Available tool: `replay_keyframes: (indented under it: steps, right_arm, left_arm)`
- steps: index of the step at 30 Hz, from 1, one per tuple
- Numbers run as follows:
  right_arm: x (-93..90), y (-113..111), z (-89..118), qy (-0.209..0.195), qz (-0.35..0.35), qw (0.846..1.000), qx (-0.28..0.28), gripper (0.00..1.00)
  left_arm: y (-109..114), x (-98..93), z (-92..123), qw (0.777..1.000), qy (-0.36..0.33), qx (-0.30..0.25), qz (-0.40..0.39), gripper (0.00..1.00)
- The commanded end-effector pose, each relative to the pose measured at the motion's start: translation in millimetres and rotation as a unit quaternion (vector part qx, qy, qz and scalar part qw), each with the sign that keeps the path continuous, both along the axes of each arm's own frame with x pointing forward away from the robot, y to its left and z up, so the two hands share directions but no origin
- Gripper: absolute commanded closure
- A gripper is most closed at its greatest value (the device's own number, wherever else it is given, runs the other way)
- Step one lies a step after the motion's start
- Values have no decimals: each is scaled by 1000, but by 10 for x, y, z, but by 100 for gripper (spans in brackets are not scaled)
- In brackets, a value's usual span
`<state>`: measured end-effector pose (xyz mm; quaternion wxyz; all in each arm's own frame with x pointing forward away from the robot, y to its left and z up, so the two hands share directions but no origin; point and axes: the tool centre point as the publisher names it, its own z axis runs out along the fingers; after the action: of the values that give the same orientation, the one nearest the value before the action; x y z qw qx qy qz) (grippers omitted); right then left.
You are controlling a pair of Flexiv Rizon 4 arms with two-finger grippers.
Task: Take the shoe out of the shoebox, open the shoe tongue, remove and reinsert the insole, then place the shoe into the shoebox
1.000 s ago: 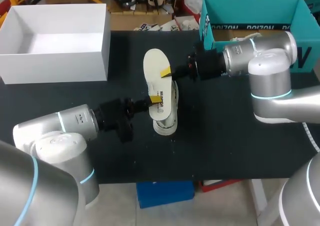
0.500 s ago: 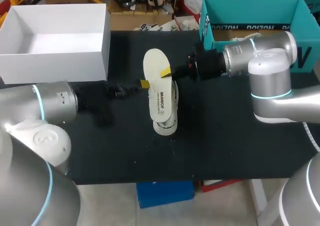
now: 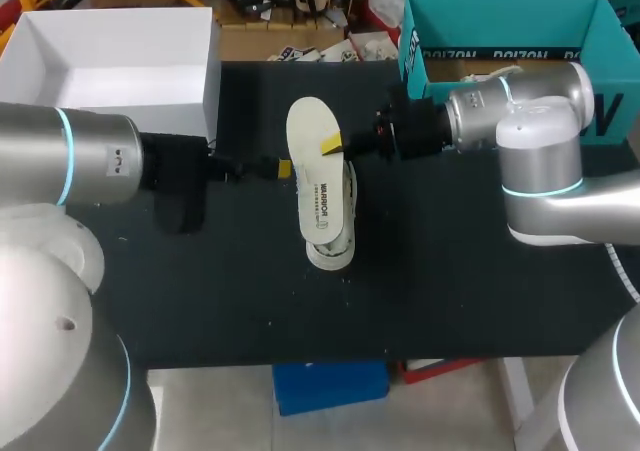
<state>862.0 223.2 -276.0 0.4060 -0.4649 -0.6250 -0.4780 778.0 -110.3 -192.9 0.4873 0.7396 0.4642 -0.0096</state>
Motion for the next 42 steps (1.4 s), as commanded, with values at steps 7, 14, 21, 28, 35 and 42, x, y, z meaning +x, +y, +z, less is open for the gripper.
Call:
replay_keyframes:
  steps: [7, 14, 21, 28, 35, 42]
  right_arm:
    - [1, 6, -6, 0, 0, 1000, 0, 100]
    - [1, 6, -6, 0, 0, 1000, 0, 100]
    - [1, 6, -6, 0, 0, 1000, 0, 100]
    - [1, 6, -6, 0, 0, 1000, 0, 100]
    - [1, 6, -6, 0, 0, 1000, 0, 100]
    - [1, 6, -6, 0, 0, 1000, 0, 100]
  left_arm:
    - [-114, 47, 65, 979, 122, 133, 93, 0]
    - [-220, 118, 157, 944, 233, 148, 180, 0]
    - [-242, 100, 210, 941, 244, 151, 177, 0]
    - [-242, 100, 210, 941, 244, 151, 177, 0]
    - [-459, -59, 134, 911, 282, 230, 191, 0]
    - [-508, -79, 133, 900, 286, 244, 221, 0]
